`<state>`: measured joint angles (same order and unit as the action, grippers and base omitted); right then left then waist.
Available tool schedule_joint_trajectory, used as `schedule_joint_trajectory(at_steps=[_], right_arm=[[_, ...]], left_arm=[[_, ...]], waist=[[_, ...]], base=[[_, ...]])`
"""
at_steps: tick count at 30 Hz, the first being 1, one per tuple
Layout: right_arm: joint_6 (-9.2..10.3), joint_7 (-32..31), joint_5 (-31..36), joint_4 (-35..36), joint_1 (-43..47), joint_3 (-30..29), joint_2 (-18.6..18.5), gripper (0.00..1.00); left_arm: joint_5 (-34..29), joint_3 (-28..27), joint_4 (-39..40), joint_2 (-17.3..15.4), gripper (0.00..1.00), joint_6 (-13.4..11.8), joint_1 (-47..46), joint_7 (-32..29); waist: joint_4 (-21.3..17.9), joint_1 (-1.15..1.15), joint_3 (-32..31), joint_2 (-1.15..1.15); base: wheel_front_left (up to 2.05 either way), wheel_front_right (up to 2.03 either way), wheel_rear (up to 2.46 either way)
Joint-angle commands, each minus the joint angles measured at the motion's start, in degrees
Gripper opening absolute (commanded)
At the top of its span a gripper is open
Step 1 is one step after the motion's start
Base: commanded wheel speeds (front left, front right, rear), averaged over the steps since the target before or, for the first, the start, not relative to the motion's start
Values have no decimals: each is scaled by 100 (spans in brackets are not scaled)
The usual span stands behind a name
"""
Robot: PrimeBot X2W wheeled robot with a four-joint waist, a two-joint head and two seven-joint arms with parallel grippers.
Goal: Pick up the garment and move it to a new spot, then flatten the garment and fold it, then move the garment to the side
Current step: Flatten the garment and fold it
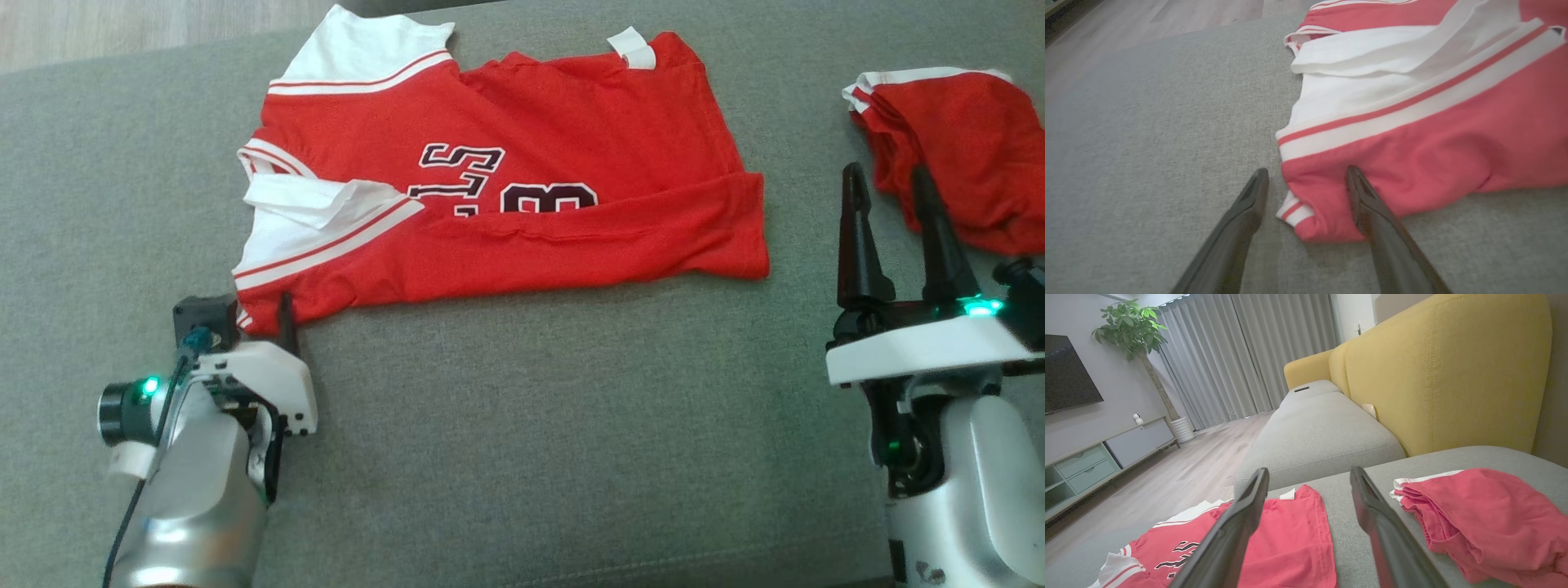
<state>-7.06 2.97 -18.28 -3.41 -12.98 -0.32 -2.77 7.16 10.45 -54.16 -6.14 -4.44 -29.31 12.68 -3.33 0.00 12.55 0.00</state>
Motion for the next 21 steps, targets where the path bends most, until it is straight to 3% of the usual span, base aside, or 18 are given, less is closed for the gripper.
schedule_joint_trajectory(at_steps=[1, 2, 3, 11, 17, 21], right_arm=[[-43, -29, 50, 261, -200, 97, -11, 100], [-43, -48, 58, 288, -204, 78, -11, 100], [-43, -68, 64, 312, -208, 57, -11, 100], [-43, -295, 123, 211, -97, -81, -11, 100], [-43, -485, 255, -556, -14, -195, -11, 100], [-43, -581, 285, -1265, -212, -419, -11, 100]], left_arm=[[-47, -84, -24, -129, 90, 43, -120, -51], [-41, -68, -69, -120, 13, 61, -148, -42], [-31, -57, -88, -108, 0, 82, -177, -12], [18, -36, 552, 7, 0, 74, -273, 224], [-47, 8, 1891, 75, 0, 110, 159, 229], [-90, 123, 2323, 123, 0, 162, 480, 230]], waist=[[7, 0, -1, 0], [13, 0, -1, 0], [23, 0, -2, 0], [257, 0, -71, 0], [511, 0, -127, 0], [666, 0, -150, 0]], base=[[0, 0, 0], [0, 0, 0], [0, 0, 0], [0, 0, 0], [0, 0, 0], [0, 0, 0]])
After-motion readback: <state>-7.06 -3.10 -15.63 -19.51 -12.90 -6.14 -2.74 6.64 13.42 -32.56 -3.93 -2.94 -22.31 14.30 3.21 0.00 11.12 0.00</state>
